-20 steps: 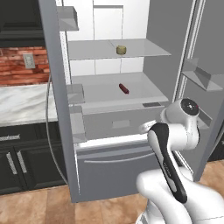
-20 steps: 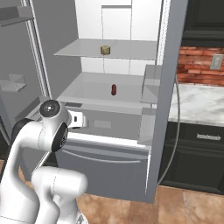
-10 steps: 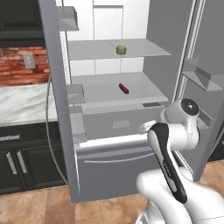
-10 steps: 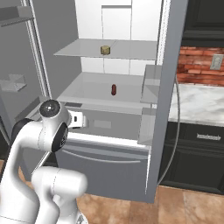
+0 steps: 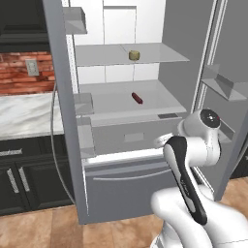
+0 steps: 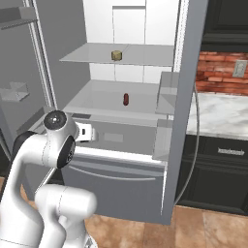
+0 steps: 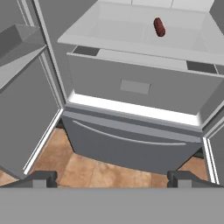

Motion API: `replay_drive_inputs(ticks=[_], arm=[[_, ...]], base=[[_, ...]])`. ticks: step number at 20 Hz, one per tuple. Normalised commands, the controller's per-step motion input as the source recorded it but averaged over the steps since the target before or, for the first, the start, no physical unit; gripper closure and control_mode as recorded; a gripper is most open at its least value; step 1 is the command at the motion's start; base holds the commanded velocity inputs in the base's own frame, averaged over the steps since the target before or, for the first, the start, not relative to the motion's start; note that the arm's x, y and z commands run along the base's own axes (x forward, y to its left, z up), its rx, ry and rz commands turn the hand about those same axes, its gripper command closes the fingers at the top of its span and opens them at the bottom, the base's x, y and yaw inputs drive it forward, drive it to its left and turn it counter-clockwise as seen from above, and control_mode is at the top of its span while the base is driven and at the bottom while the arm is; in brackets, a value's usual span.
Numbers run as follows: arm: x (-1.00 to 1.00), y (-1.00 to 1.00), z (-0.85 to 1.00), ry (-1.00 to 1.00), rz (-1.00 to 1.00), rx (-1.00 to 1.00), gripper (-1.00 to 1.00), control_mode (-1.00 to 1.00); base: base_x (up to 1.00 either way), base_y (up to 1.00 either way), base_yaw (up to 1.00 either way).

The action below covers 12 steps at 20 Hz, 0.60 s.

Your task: Retrieve the sausage and cheese from the fridge and place them on the cutting board on the counter.

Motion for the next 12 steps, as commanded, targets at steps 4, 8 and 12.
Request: replay_drive_inputs(ticks=[4, 8, 12], arm=[[0.0, 0.0, 0.0, 0.0, 0.0, 0.0, -1.0, 1.0], [0.0, 0.0, 0.0, 0.0, 0.0, 0.0, -1.0, 1.0], [0.0, 0.0, 0.0, 0.0, 0.0, 0.0, -1.0, 1.0]], base=[[0.0, 0.0, 0.0], [0.0, 0.0, 0.0], [0.0, 0.0, 0.0]])
